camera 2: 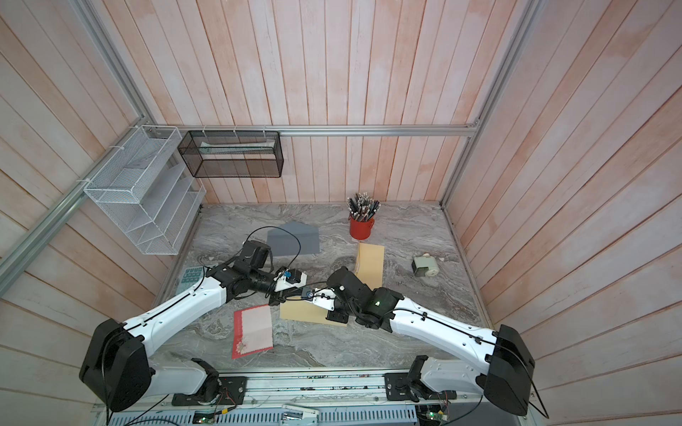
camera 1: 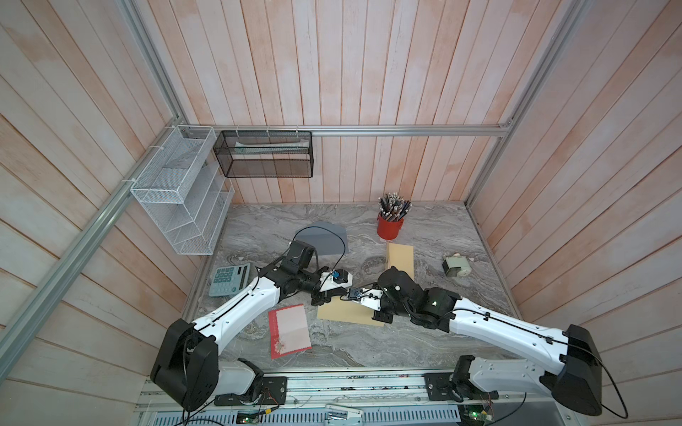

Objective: Fold the letter paper in half and place it into the envelope
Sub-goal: Place the letter paper in the envelope.

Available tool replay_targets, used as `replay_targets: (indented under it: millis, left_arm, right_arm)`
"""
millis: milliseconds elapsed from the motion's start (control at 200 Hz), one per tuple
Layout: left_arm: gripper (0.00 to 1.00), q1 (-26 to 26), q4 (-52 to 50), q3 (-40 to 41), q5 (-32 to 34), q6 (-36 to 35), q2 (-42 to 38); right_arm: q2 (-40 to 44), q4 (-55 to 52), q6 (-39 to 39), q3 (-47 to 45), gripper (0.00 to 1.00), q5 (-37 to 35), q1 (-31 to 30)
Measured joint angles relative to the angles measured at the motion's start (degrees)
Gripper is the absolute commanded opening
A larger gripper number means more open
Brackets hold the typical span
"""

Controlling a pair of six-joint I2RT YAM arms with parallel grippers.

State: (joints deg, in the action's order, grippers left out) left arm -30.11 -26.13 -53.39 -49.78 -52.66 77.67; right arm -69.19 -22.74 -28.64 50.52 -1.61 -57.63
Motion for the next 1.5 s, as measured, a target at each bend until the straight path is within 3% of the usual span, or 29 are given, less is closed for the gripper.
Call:
replay_targets:
  millis: [1095,1500]
  left_arm:
    - [0.00,0.3,0.6,0.0,-2.3,0.9,0.0]
    - [0.00,0.2,0.6,0.0,-2.5,0.9,0.0]
  right_arm:
    - [-0.9,2.4,7.7,-1.4,0.00,0.5,-0.2]
    - [-2.4,4.6,11.1,-1.8,0.09,0.4,-1.1]
